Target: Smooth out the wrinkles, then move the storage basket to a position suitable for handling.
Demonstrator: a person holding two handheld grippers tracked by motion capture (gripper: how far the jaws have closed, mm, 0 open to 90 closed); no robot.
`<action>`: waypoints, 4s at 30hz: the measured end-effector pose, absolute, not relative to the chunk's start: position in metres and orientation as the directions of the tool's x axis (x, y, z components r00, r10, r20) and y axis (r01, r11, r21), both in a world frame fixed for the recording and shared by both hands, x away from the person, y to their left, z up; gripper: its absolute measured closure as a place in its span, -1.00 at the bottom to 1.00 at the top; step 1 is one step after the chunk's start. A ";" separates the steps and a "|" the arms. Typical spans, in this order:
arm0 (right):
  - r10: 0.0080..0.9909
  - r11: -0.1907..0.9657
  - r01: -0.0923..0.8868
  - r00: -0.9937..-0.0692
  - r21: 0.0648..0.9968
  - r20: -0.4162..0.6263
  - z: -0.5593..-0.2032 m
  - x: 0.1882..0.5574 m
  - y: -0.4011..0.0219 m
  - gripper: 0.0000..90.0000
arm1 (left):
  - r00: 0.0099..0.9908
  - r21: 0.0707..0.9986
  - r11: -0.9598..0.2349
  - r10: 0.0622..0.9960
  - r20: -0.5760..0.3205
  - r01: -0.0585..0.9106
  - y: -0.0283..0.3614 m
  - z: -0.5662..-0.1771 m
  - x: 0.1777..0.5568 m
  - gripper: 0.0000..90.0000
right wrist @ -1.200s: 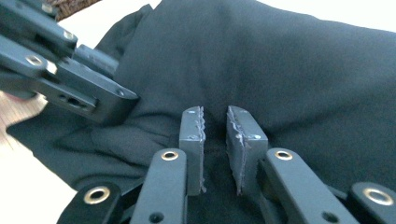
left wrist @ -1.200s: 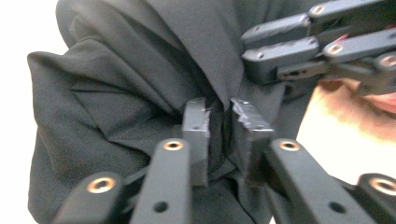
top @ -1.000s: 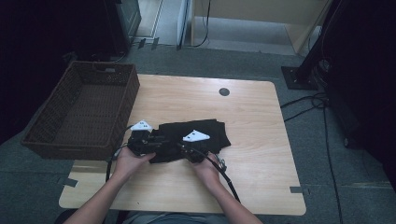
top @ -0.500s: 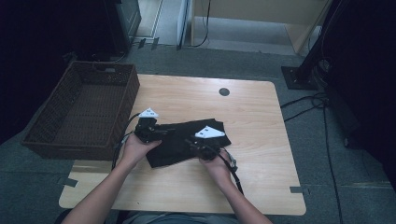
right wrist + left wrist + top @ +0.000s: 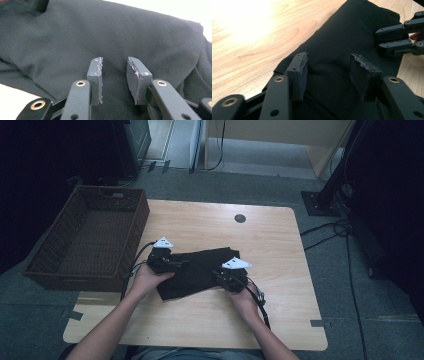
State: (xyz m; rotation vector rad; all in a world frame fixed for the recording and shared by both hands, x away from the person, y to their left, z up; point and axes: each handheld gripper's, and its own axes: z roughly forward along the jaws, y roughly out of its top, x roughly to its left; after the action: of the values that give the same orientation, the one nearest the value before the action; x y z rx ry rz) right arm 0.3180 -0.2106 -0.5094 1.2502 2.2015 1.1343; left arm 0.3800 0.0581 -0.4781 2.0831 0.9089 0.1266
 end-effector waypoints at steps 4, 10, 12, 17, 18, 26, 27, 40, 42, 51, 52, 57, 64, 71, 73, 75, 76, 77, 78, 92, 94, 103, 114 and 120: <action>0.846 0.265 0.551 -0.527 0.791 0.083 -0.512 0.315 -0.213 0.44 | 0.730 0.735 -0.373 0.642 -0.236 0.566 0.059 -0.480 0.374 0.06; 0.848 0.251 0.562 -0.520 0.788 0.102 -0.514 0.313 -0.221 0.44 | 0.723 0.736 -0.340 0.631 -0.283 0.585 0.059 -0.483 0.364 0.07; 0.850 0.239 0.575 -0.514 0.782 0.119 -0.514 0.313 -0.225 0.44 | 0.724 0.729 -0.345 0.624 -0.293 0.592 0.057 -0.482 0.361 0.08; 0.855 0.220 0.595 -0.500 0.773 0.141 -0.513 0.311 -0.234 0.43 | 0.734 0.729 -0.358 0.616 -0.284 0.583 0.049 -0.482 0.353 0.08; 0.855 0.227 0.590 -0.501 0.775 0.131 -0.513 0.310 -0.235 0.43 | 0.735 0.730 -0.356 0.614 -0.288 0.584 0.047 -0.482 0.352 0.08; 0.847 0.214 0.591 -0.509 0.778 0.153 -0.510 0.304 -0.241 0.33 | 0.733 0.725 -0.344 0.600 -0.320 0.597 0.046 -0.479 0.352 0.04; 0.846 0.217 0.588 -0.511 0.779 0.150 -0.509 0.304 -0.240 0.33 | 0.732 0.722 -0.343 0.598 -0.326 0.602 0.047 -0.478 0.353 0.04; 0.828 0.224 0.574 -0.538 0.788 0.157 -0.500 0.303 -0.230 0.30 | 0.710 0.724 -0.305 0.610 -0.351 0.619 0.068 -0.458 0.362 -0.06; 0.828 0.221 0.575 -0.537 0.788 0.159 -0.501 0.304 -0.231 0.30 | 0.705 0.722 -0.300 0.614 -0.353 0.623 0.070 -0.458 0.363 -0.06; 0.839 0.225 0.605 -0.519 0.764 0.163 -0.510 0.306 -0.237 0.34 | 0.709 0.702 -0.329 0.610 -0.353 0.632 0.064 -0.469 0.367 -0.02; 0.840 0.228 0.604 -0.519 0.763 0.159 -0.510 0.306 -0.238 0.34 | 0.711 0.696 -0.337 0.607 -0.354 0.634 0.062 -0.471 0.367 -0.02; 0.845 0.234 0.600 -0.515 0.765 0.145 -0.511 0.307 -0.240 0.35 | 0.718 0.691 -0.348 0.596 -0.359 0.633 0.056 -0.475 0.363 -0.01; 0.856 0.200 0.612 -0.490 0.765 0.168 -0.510 0.312 -0.252 0.34 | 0.733 0.699 -0.351 0.573 -0.366 0.623 0.051 -0.471 0.358 0.01; 0.854 0.214 0.604 -0.497 0.767 0.153 -0.510 0.312 -0.250 0.32 | 0.727 0.706 -0.347 0.595 -0.344 0.618 0.055 -0.447 0.371 0.01; 0.854 0.215 0.605 -0.497 0.767 0.153 -0.510 0.312 -0.250 0.31 | 0.719 0.706 -0.341 0.607 -0.338 0.620 0.059 -0.438 0.375 0.00; 0.854 0.218 0.604 -0.498 0.767 0.150 -0.510 0.312 -0.249 0.31 | 0.713 0.707 -0.340 0.619 -0.328 0.620 0.064 -0.431 0.381 -0.01; 0.854 0.218 0.603 -0.498 0.767 0.150 -0.510 0.312 -0.249 0.31 | 0.710 0.708 -0.340 0.628 -0.320 0.619 0.066 -0.427 0.384 -0.01; 0.853 0.217 0.604 -0.499 0.767 0.151 -0.510 0.312 -0.249 0.31 | 0.705 0.708 -0.339 0.636 -0.314 0.620 0.068 -0.423 0.386 -0.01; 0.853 0.217 0.603 -0.499 0.768 0.151 -0.511 0.312 -0.249 0.30 | 0.702 0.710 -0.334 0.641 -0.310 0.619 0.071 -0.420 0.389 -0.01; 0.852 0.221 0.601 -0.503 0.768 0.148 -0.511 0.312 -0.249 0.30 | 0.620 0.700 -0.287 0.734 -0.278 0.654 0.117 -0.372 0.432 -0.01; 0.852 0.221 0.601 -0.503 0.768 0.148 -0.511 0.312 -0.249 0.30 | 0.613 0.699 -0.279 0.738 -0.283 0.659 0.124 -0.369 0.440 -0.01; 0.853 0.217 0.603 -0.500 0.768 0.152 -0.511 0.312 -0.248 0.30 | 0.561 0.690 -0.250 0.783 -0.269 0.680 0.156 -0.364 0.470 0.02; 0.852 0.215 0.602 -0.501 0.769 0.153 -0.512 0.312 -0.249 0.30 | 0.471 0.673 -0.187 0.841 -0.267 0.716 0.190 -0.373 0.489 0.04; 0.852 0.215 0.602 -0.500 0.769 0.154 -0.512 0.312 -0.249 0.30 | 0.449 0.655 -0.187 0.856 -0.258 0.732 0.197 -0.383 0.493 0.04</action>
State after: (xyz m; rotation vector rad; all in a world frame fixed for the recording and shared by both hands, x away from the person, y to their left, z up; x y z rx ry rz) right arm 0.3122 -0.2486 -0.5119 1.3642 2.1913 1.1691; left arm 0.4926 0.1973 -0.3826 1.9636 1.3289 0.2128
